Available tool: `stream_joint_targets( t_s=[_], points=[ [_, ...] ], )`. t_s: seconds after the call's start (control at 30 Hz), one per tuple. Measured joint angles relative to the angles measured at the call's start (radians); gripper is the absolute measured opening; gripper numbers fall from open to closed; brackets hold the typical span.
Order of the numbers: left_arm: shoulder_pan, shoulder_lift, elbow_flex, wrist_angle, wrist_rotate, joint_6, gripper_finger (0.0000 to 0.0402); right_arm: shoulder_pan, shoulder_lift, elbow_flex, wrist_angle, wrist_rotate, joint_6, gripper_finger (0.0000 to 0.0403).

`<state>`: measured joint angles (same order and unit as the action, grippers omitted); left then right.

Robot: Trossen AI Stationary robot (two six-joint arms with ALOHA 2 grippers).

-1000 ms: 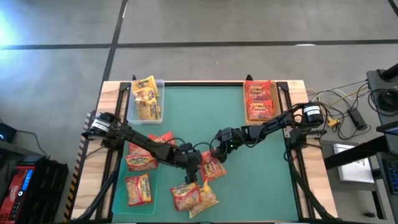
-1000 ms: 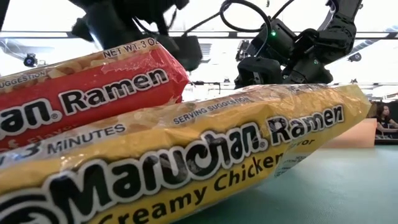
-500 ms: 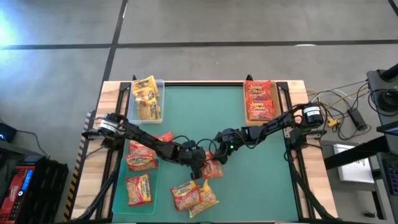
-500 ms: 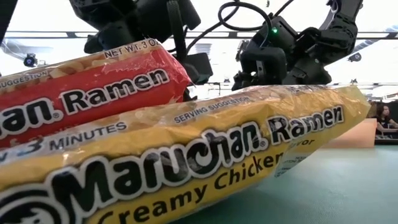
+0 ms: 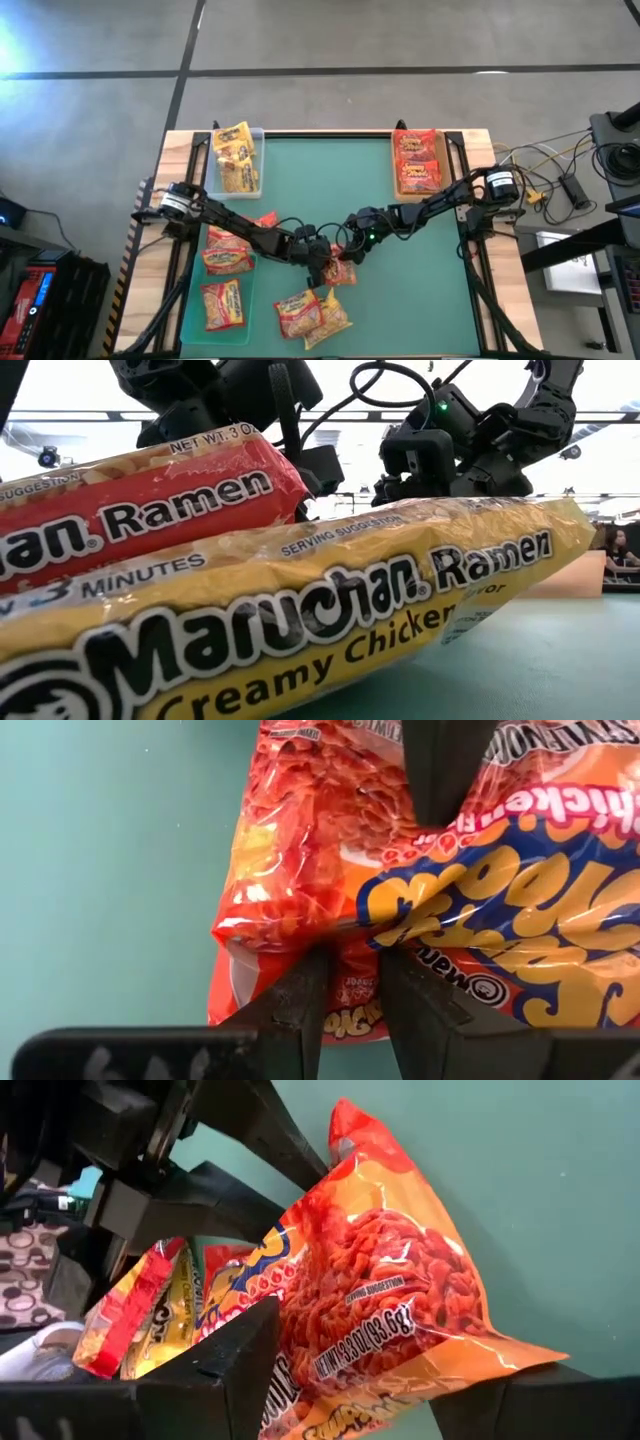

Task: Sort Maruchan noodles
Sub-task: Put the orange noodle pack into the orange bin

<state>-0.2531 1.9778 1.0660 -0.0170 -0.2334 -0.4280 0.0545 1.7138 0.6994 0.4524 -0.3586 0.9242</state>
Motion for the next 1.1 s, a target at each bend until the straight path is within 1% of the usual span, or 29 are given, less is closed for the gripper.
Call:
stream_joint_targets(
  t_s=[0.2, 0.3, 0.6, 0.77, 1.03, 1.1],
  points=[
    [0.0, 0.0, -0.001, 0.009, -0.001, 0.0, 0.0076, 0.002, 0.001, 0.0, 0.004, 0.053, -0.001, 0.0207],
    [0.0, 0.002, -0.002, 0.024, -0.01, 0.003, 0.0076, 0.006, 0.002, 0.0, 0.004, 0.073, -0.008, 0.0196],
    [0.001, -0.002, -0.002, 0.033, -0.037, 0.012, 0.0076, 0.008, 0.002, 0.0, 0.004, 0.091, -0.025, 0.011],
    [0.002, -0.037, -0.004, -0.001, -0.045, 0.031, 0.0076, 0.007, 0.002, 0.0, 0.003, 0.1, -0.036, 0.0076],
    [0.003, -0.131, -0.004, -0.115, -0.058, 0.034, 0.0076, 0.004, 0.003, 0.001, -0.001, 0.103, -0.067, 0.0066],
    [0.001, -0.155, -0.004, -0.14, -0.092, 0.035, 0.0076, 0.004, 0.003, 0.001, -0.002, 0.1, -0.078, 0.0066]
  ],
)
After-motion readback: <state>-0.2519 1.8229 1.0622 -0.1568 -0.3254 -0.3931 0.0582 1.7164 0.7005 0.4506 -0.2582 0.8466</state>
